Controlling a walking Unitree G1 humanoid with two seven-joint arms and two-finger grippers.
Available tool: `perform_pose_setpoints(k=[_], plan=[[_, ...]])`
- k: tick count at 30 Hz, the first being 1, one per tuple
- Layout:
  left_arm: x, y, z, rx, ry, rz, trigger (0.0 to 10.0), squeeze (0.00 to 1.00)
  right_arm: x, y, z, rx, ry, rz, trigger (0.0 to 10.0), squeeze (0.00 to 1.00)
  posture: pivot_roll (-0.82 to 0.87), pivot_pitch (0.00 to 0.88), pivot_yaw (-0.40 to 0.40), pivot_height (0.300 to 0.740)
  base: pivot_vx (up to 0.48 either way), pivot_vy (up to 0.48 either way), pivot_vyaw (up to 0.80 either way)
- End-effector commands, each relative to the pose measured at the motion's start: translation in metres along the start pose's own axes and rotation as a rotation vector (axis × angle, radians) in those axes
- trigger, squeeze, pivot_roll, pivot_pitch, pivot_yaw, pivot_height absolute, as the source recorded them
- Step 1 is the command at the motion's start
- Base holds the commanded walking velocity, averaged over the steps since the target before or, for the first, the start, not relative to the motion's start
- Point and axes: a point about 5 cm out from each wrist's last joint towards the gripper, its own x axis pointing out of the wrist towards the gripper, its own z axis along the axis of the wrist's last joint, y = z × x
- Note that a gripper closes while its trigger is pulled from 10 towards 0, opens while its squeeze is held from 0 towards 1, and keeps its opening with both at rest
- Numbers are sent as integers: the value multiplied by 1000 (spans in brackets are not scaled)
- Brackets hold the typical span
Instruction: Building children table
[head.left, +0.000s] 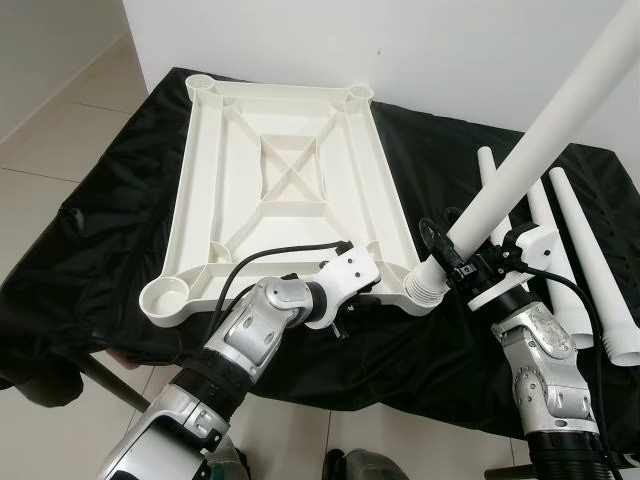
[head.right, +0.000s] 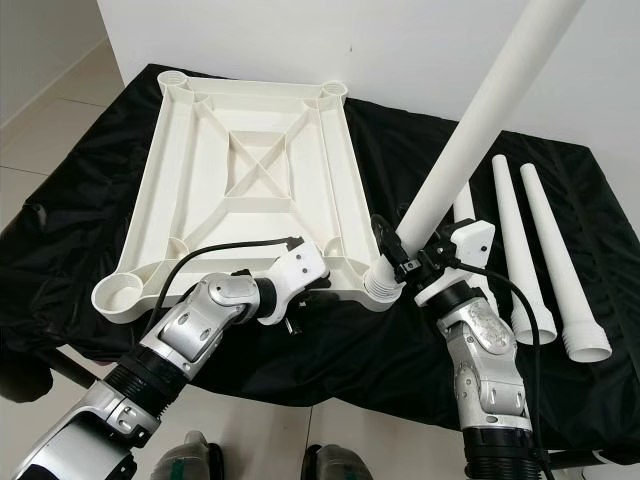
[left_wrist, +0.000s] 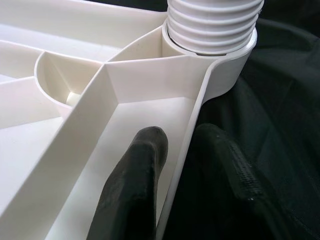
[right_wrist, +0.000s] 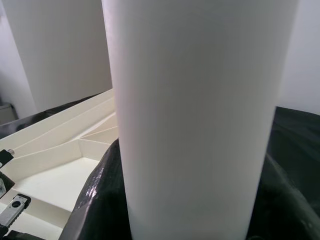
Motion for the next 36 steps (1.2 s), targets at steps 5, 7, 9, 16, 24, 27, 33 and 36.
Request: perform_pose_setpoints(k=[5, 7, 9, 16, 24, 27, 33, 36], plan=[[-3, 7, 20, 56, -57, 48, 10000, 0, -18, 9, -44, 100, 214, -36, 10000, 0, -52, 66, -40, 740, 0, 0, 0], [-3, 7, 20, 55, -57, 48, 10000, 0, -17, 10, -44, 100, 211, -40, 10000, 0, -49, 69, -39, 740, 0, 0, 0], [-4, 8, 20, 55, -56, 49, 10000, 0, -16, 11, -43, 103, 207, -48, 10000, 0, -48, 70, -38, 740, 0, 0, 0], [-4, 8, 20, 55, -56, 51, 10000, 0, -13, 16, -41, 109, 193, -71, 10000, 0, -48, 73, -36, 740, 0, 0, 0], [-4, 8, 21, 54, -58, 49, 10000, 0, -7, 23, -35, 94, 165, -106, 10000, 0, -52, 79, -31, 740, 0, 0, 0], [-4, 8, 21, 55, -58, 47, 10000, 0, -5, 27, -32, 84, 157, -116, 10000, 0, -54, 83, -31, 740, 0, 0, 0], [-5, 8, 22, 54, -60, 47, 10000, 0, 0, 34, -28, 60, 147, -143, 10000, 0, -54, 89, -31, 740, 0, 0, 0], [-5, 8, 22, 53, -61, 47, 10000, 0, 2, 36, -25, 69, 135, -157, 10000, 0, -53, 91, -31, 740, 0, 0, 0]])
